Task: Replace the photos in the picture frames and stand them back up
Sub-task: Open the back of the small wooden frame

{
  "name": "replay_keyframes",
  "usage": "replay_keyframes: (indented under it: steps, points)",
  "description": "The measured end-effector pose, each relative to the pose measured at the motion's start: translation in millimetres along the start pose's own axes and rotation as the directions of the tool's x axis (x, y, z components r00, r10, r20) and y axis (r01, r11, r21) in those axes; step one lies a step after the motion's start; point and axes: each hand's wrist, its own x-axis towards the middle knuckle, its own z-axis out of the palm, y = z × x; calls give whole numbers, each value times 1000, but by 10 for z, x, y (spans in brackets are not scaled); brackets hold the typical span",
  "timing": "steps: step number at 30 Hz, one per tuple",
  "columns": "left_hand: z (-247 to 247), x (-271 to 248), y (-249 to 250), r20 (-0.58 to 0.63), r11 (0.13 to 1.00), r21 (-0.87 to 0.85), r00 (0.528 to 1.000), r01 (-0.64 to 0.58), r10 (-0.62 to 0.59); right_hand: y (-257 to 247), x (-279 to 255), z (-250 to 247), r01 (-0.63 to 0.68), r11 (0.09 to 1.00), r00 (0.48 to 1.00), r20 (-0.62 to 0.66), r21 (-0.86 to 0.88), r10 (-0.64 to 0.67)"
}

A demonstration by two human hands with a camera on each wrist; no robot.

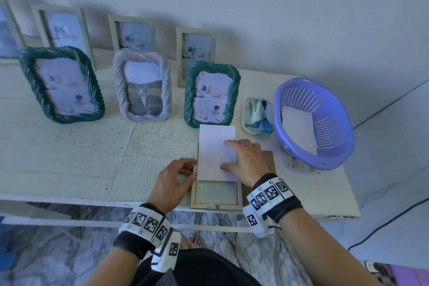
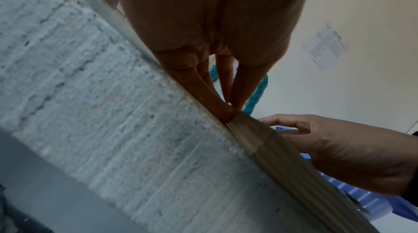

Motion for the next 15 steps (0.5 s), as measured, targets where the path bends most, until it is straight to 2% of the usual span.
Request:
replay_keyframes:
  steps: [5, 7, 11, 15]
  points:
    - [-28, 14, -2, 45, 1000, 2, 999, -17, 17, 22, -28, -20, 63, 995, 992, 103, 76, -71]
    - [-45, 13, -2, 61, 1000, 4, 998, -19, 18, 23, -16, -32, 73, 993, 992, 93, 92, -82]
    - [-48, 6, -7, 59, 1000, 3, 998, -14, 14, 57, 11, -39, 178, 973, 983, -80, 145, -168]
    - [-46, -2, -13, 53, 1000, -9, 999, -1, 2, 42, -33, -108, 346, 903, 908, -332, 254, -254]
